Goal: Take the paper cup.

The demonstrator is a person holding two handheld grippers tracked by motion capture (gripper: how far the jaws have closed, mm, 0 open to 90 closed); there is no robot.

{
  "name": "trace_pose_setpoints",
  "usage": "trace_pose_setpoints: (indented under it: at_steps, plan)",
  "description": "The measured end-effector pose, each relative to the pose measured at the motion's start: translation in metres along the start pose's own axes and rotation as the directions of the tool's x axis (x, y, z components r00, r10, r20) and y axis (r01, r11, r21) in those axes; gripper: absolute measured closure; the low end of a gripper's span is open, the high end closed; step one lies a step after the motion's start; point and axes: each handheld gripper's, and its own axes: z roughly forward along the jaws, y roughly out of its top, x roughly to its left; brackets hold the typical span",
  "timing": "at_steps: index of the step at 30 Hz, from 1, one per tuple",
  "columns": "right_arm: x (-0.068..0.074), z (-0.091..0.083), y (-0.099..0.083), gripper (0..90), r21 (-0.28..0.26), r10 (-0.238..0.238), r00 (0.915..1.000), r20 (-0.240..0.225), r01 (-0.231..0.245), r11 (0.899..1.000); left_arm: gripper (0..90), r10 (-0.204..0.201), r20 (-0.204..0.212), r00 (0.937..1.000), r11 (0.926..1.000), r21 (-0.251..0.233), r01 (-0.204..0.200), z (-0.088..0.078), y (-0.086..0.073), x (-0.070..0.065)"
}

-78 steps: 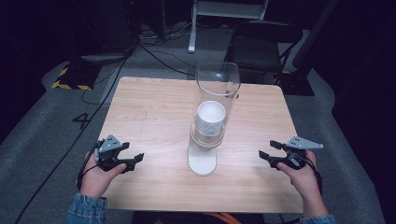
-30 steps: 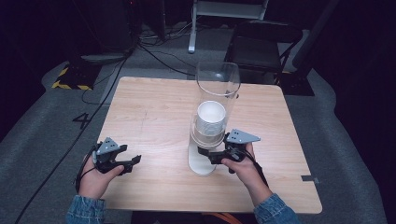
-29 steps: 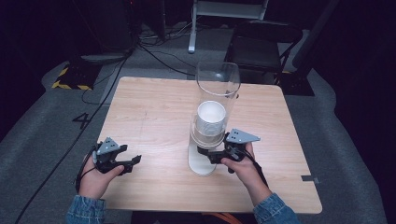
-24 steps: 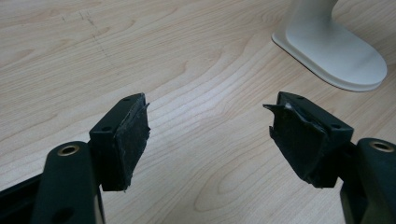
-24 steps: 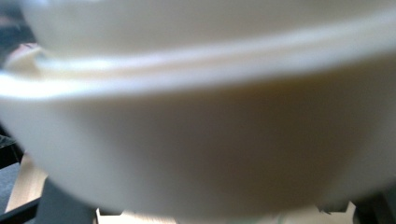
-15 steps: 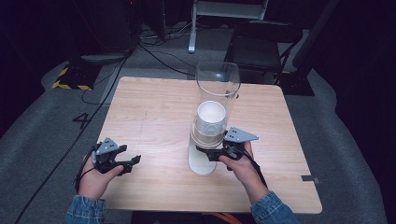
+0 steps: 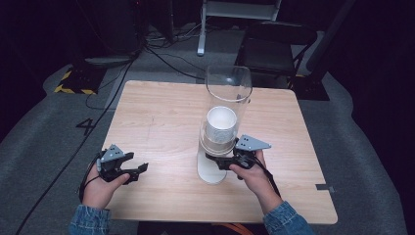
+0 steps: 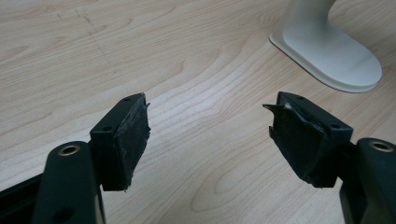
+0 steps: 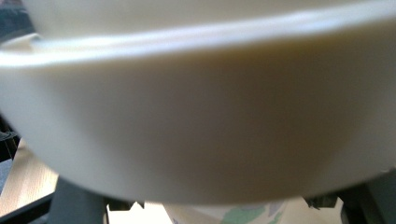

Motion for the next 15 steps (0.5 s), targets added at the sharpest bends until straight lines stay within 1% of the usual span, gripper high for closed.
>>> trace_pose_setpoints:
  at_steps: [2, 11, 15]
  plan:
    - [0.0001, 0.0001, -0.0003, 30.3, 0.002, -0.012, 0.9999, 0.003, 0.012, 1.000, 27.6, -0.001, 0.000, 1.0000, 1.0000, 0.001, 0.001, 0.0000, -0.0001, -0.0001]
    - [-0.0036, 0.0017, -0.0026, 30.7, -0.002, -0.036, 0.9993, 0.001, 0.036, 0.999, 27.9, -0.006, 0.005, 1.0000, 0.9999, -0.008, 0.006, -0.0003, -0.0001, -0.0001]
    - [-0.0041, 0.0022, -0.0036, 30.7, -0.007, -0.030, 0.9995, -0.001, 0.030, 1.000, 27.9, -0.008, 0.008, 0.9999, 0.9999, -0.009, 0.008, -0.0006, 0.0000, -0.0002]
